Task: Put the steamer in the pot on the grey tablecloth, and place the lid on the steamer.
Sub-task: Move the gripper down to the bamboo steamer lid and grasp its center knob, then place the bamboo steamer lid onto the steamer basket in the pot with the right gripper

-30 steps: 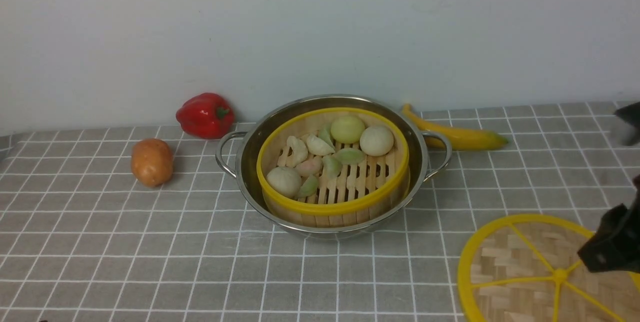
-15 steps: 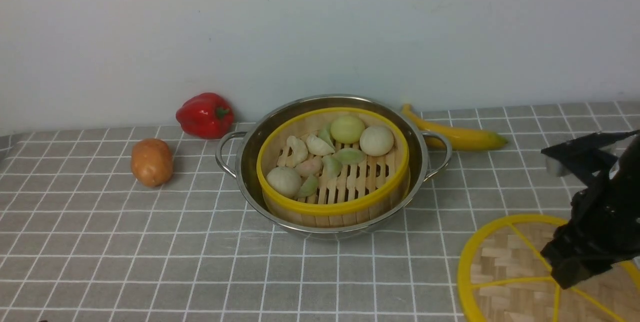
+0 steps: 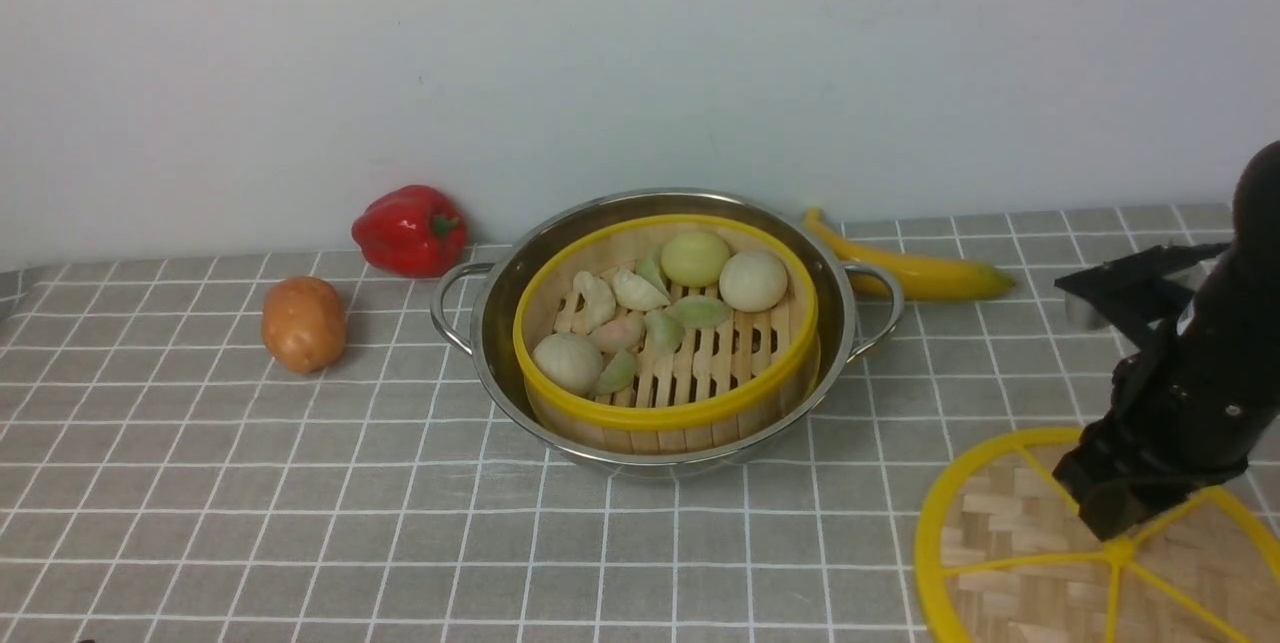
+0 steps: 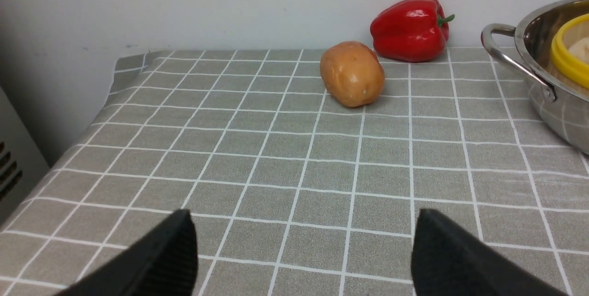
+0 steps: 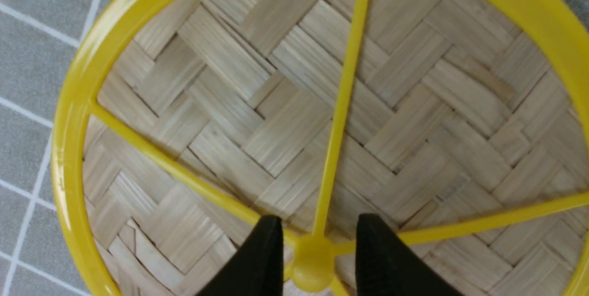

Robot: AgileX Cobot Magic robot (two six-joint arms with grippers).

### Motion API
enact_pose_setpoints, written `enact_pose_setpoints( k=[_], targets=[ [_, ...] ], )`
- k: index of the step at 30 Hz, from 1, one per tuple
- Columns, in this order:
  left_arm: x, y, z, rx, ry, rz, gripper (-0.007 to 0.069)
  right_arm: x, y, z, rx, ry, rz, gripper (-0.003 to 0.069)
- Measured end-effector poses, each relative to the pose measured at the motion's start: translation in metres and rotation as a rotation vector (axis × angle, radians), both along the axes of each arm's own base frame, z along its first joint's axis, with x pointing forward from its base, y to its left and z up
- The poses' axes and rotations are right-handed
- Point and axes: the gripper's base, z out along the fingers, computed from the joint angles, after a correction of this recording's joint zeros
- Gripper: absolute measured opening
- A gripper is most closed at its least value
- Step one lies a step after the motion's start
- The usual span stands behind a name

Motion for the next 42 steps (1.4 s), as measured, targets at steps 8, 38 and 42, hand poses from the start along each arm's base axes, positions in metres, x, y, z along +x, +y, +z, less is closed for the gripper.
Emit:
enact_pose_setpoints(
  k=[8,38,42],
  targets=[
    [0.000,0.000,0.000,0.000,0.000,0.000,0.0578,-0.001,-0.001,-0.007,-0.019,0.055,-0.012,0.0242],
    [0.000,0.000,0.000,0.000,0.000,0.000,0.0578,0.003,-0.003,0.019,-0.036,-0.034,-0.083,0.0146],
    [0.000,0.000,0.000,0.000,0.000,0.000,0.0578,0.013,0.000,0.058,-0.021,-0.163,-0.053,0.0146]
  ],
)
